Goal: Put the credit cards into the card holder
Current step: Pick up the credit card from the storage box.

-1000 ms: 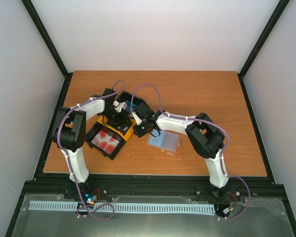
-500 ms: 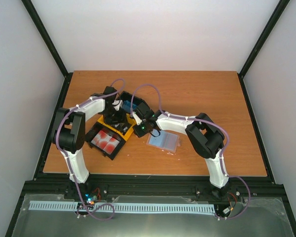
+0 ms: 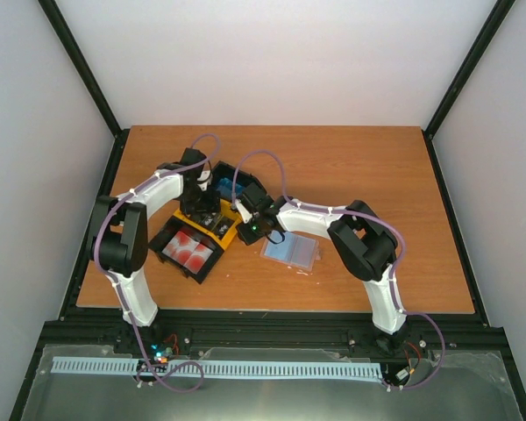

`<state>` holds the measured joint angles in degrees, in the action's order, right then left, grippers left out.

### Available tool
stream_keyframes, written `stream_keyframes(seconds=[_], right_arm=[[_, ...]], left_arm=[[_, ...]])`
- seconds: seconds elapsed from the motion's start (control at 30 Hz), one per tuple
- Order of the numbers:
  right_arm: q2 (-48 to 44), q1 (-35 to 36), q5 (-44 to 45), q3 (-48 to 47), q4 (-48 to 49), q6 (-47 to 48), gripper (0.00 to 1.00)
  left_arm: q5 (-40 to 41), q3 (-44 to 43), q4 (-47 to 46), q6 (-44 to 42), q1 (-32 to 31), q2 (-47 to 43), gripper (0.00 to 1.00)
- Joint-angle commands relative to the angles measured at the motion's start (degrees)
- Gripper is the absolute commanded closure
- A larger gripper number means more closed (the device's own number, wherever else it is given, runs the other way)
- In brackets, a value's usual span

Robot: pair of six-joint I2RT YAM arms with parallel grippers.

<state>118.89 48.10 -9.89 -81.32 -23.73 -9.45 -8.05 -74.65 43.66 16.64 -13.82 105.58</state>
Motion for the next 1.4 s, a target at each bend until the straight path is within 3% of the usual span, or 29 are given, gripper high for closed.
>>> stream_keyframes(seconds=[0.0, 0.33, 0.53, 0.73, 0.9, 1.13, 1.37], right_arm=[[1.1, 0.6, 0.2, -1.1, 0.4, -0.2, 0.71], [1.5, 0.6, 0.3, -1.7, 0.3, -0.2, 0.71], [1.9, 0.6, 1.0, -2.4, -0.1, -0.1, 0.71], [2.0, 0.6, 1.2, -2.5, -0.2, -0.1, 0.71], [2.1, 0.6, 1.5, -2.5, -0.2, -0.3, 0.71], [2.2, 0.5, 1.8, -2.3, -0.2, -0.5, 0.71], [2.1, 0.5, 2.0, -2.2, -0.5, -0.4, 0.71]], left_arm=[[3.5, -1.3, -2.6, 0.1, -0.1, 0.1, 0.24], [-0.6, -2.1, -1.5, -3.0, -0.2, 3.7, 0.21], [-10.4, -1.1, 0.0, -4.8, -0.2, 3.8, 0.38], [-11.8, -1.8, 0.8, -5.1, -0.2, 2.1, 0.42], [-9.0, -3.4, -0.4, -4.5, -0.2, 1.0, 0.43], [5.8, -2.3, -4.2, -4.8, -0.2, -0.9, 0.43], [9.2, -1.1, -4.4, -5.1, -0.3, 2.6, 0.49]])
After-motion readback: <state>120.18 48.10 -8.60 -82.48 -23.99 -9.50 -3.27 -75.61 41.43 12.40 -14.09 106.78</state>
